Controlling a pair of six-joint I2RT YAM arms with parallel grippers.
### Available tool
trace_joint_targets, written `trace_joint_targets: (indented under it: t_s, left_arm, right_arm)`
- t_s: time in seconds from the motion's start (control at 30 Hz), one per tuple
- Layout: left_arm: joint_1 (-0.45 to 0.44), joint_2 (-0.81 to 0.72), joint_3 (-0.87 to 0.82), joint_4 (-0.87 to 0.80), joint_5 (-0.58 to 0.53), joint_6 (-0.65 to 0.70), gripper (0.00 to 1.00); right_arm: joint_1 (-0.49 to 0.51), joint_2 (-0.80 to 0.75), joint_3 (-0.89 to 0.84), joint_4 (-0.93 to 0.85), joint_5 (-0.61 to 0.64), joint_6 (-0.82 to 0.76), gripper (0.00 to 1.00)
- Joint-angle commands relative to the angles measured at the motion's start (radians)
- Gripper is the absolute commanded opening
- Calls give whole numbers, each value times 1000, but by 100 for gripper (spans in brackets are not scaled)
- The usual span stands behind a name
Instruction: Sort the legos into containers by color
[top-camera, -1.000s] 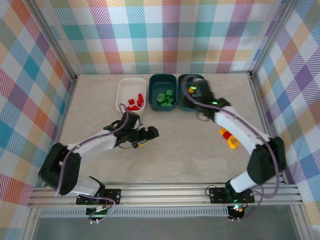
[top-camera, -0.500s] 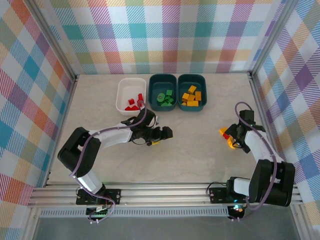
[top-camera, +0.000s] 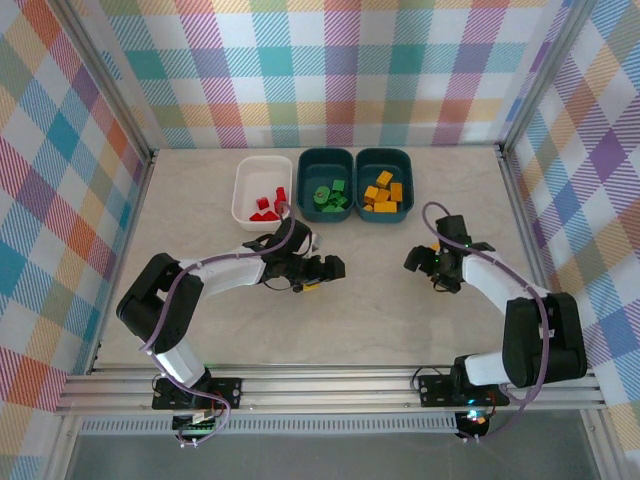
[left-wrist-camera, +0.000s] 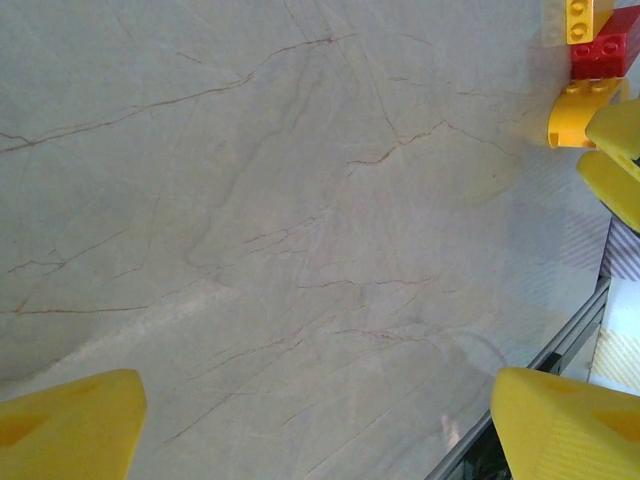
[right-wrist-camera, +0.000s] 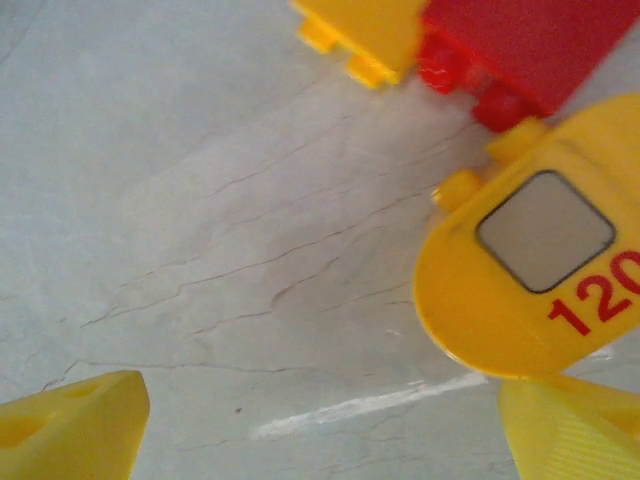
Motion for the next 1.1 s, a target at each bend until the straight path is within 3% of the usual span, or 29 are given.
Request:
trace_joint_targets:
  t_s: [0.0, 0.17, 0.4, 0.47, 0.63, 0.7, 0.83, 1.07]
  left_arm:
    - [-10, 6, 7, -23, 3, 20, 89]
    - [-9, 7, 18, -39, 7, 19, 89]
    - [-10, -16, 12, -57, -16, 23, 89]
    - [-10, -15, 15, -67, -16, 28, 89]
    - [-9, -36, 24, -107, -33, 50, 89]
    - [-8, -45, 22, -117, -51, 55, 89]
    - [-10, -44, 22, -112, -59, 47, 89]
    - [-9, -32, 33, -113, -61, 34, 89]
  right_arm:
    - [6, 14, 58, -103, 162, 17, 91]
    - [-3, 46, 64, -118, 182, 81, 94]
    - [-60, 123, 86, -100, 153, 132, 90]
    - [-95, 144, 74, -48, 135, 120, 84]
    - [-117, 195, 102, -18, 119, 40, 51]
    - [-118, 190, 92, -5, 115, 43, 43]
    - [-117, 175, 77, 1, 117, 34, 31]
    - [-117, 45, 55, -51, 84, 46, 29]
